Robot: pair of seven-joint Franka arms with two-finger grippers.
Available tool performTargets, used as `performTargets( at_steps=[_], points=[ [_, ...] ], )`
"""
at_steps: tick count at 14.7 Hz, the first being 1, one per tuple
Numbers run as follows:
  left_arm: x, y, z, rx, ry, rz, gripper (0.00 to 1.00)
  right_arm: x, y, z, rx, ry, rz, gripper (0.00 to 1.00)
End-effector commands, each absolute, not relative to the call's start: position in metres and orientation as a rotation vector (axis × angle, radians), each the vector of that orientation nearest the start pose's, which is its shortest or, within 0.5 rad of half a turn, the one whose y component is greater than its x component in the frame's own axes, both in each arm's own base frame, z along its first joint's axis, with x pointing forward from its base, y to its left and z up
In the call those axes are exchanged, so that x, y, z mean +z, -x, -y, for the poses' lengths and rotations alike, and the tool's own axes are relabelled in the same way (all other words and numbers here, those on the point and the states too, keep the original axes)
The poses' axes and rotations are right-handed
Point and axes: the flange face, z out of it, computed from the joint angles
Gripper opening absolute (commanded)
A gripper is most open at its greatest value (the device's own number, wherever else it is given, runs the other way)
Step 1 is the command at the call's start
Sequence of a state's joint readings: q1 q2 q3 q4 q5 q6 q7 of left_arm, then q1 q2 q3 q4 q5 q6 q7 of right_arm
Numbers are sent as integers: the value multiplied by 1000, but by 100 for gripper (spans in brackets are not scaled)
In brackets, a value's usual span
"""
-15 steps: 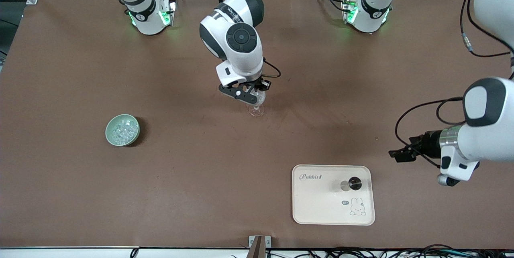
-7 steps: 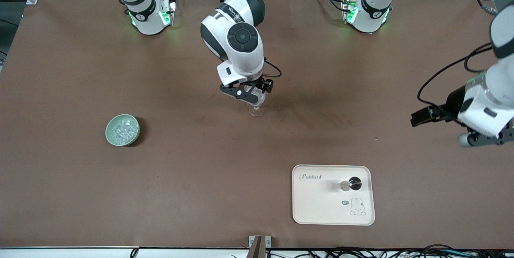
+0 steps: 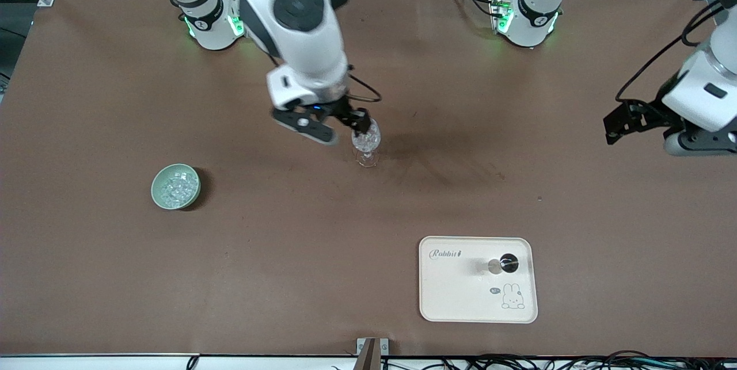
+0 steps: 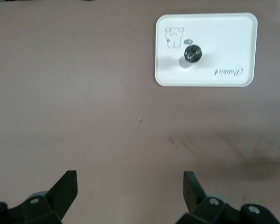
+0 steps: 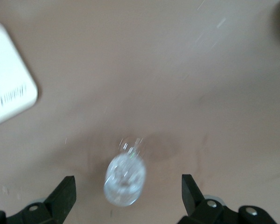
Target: Pour wine and add ice with both arms
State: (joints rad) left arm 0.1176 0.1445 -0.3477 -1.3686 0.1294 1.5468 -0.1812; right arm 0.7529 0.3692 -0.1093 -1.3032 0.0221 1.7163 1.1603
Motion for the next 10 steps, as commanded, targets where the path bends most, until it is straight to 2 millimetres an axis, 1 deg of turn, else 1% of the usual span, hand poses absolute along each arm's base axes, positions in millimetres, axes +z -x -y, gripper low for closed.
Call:
performTargets(
  at_steps=[1,2,3,5,7,8,9,10],
  points=[
    [644,-542,99,-52,3102,-29,100,596,-533,-340,-226,3057,-914,100],
    [645,-529,96,-52,3099,-27,100,610,-541,-312,-258,3041,-961,100],
    [644,-522,94,-47,3097,-27,100,620,-550,-286,-266,3038,-953,100],
    [641,-513,90,-31,3098,-46,100,635,-561,-236,-255,3074,-892,100],
    [640,-510,88,-29,3097,-39,100,650,-570,-176,-243,3091,-868,100],
    [642,-511,87,-31,3097,-39,100,655,-574,-143,-221,3125,-800,100],
    [642,-511,87,-34,3098,-39,100,664,-572,-111,-199,3142,-747,100],
    [643,-511,87,-38,3098,-39,100,667,-572,-83,-172,3156,-715,100]
  ],
)
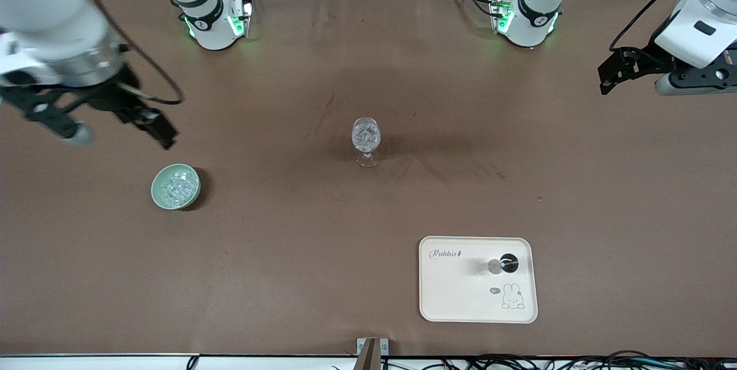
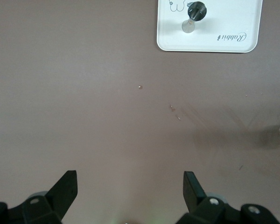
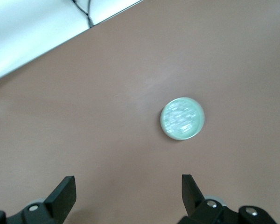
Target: Pour wine and add ice with both arms
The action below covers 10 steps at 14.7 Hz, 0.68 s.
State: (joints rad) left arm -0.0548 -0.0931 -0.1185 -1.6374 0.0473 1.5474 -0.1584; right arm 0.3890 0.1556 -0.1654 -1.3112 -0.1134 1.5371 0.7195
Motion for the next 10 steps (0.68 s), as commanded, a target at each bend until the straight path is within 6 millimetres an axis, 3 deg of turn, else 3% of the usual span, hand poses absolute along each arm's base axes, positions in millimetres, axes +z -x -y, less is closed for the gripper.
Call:
performTargets(
  at_steps=[1,5,6,10],
  points=[
    [642,-511,86,-35,3099,-39,100,670,-571,-58,-149,3172,-667,100],
    [641,-515,84,-46,3113,-40,100,681,-558,38,-70,3164,-471,100],
    [642,-516,78,-57,3114,-47,100,679,-553,52,-52,3157,-415,100],
    [642,-508,74,-56,3128,-59,100,673,-541,61,-94,3159,-386,100]
  ],
)
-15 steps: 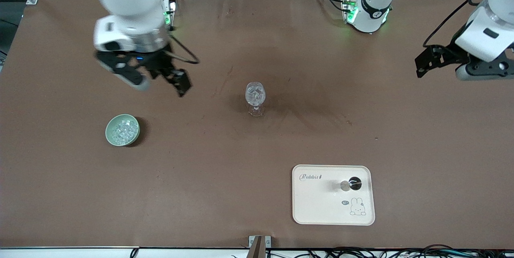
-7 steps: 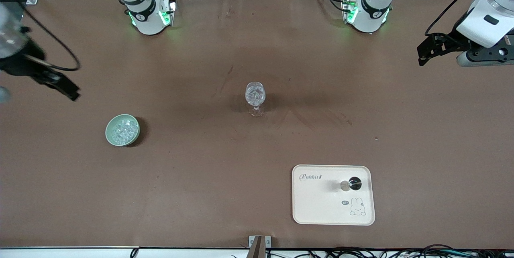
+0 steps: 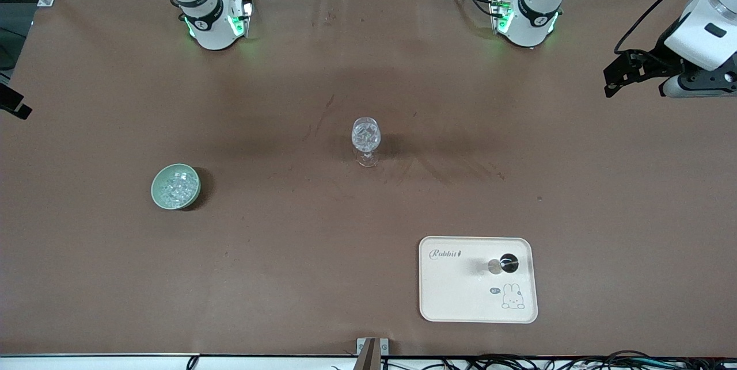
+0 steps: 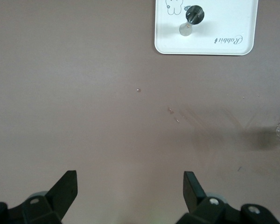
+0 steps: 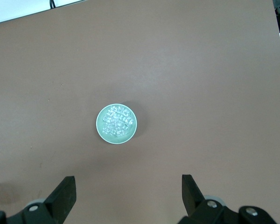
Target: Pour wine and add ice with both arms
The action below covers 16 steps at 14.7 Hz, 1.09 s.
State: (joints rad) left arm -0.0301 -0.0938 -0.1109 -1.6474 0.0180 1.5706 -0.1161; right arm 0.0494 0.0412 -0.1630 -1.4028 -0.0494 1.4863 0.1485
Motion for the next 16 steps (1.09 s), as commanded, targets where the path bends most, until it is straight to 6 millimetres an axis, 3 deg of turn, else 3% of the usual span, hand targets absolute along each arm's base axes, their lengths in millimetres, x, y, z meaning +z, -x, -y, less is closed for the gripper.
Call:
performTargets(
  at_steps=[1,6,7,12,16],
  points=[
    [643,-508,74,-56,3128,-68,100,675,-541,62,-99,3163,-385,100],
    [637,-507,80,-61,3113,-92,100,672,-540,55,-55,3164,-373,100],
    [640,-507,79,-66,3114,-92,100,671,-539,63,-52,3154,-395,100],
    [649,-510,78,-75,3115,-87,100,672,-540,51,-63,3161,-357,100],
    [655,-510,76,-90,3113,-82,100,672,-540,56,-60,3158,-369,100]
  ],
)
